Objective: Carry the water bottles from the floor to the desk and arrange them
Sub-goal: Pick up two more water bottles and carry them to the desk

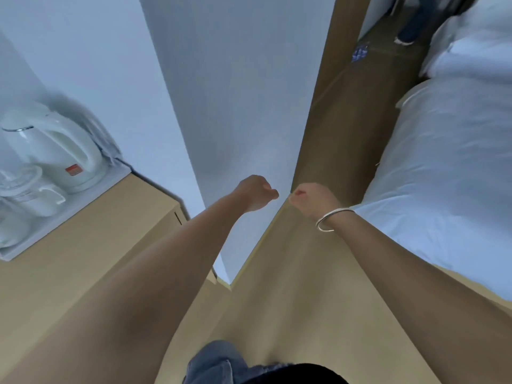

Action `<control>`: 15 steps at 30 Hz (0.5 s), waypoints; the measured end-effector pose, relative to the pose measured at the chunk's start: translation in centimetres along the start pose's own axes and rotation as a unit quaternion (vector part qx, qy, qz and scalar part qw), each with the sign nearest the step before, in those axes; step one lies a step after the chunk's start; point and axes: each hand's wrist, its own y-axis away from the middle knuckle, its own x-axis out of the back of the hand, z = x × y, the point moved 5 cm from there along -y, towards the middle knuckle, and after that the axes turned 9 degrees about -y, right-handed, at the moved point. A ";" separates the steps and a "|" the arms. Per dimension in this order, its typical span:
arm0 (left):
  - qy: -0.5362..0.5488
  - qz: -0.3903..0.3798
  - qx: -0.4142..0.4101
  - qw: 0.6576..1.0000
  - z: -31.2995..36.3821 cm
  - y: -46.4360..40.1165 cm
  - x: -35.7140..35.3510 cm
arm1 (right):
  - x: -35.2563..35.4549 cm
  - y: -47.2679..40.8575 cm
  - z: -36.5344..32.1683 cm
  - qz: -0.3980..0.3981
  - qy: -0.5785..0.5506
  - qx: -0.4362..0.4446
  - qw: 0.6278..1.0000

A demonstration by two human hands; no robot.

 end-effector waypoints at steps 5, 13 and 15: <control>-0.021 -0.024 -0.035 0.999 4.4 -5.9 -1.7 | 3.6 -3.2 3.3 0.026 -0.025 -0.032 0.999; -0.106 -0.066 -0.111 0.986 11.0 -17.5 -1.8 | 8.8 -11.9 7.1 0.067 -0.013 -0.088 0.994; -0.129 -0.084 -0.131 0.979 12.8 -20.4 -1.8 | 10.6 -14.1 8.1 0.085 -0.016 -0.107 0.991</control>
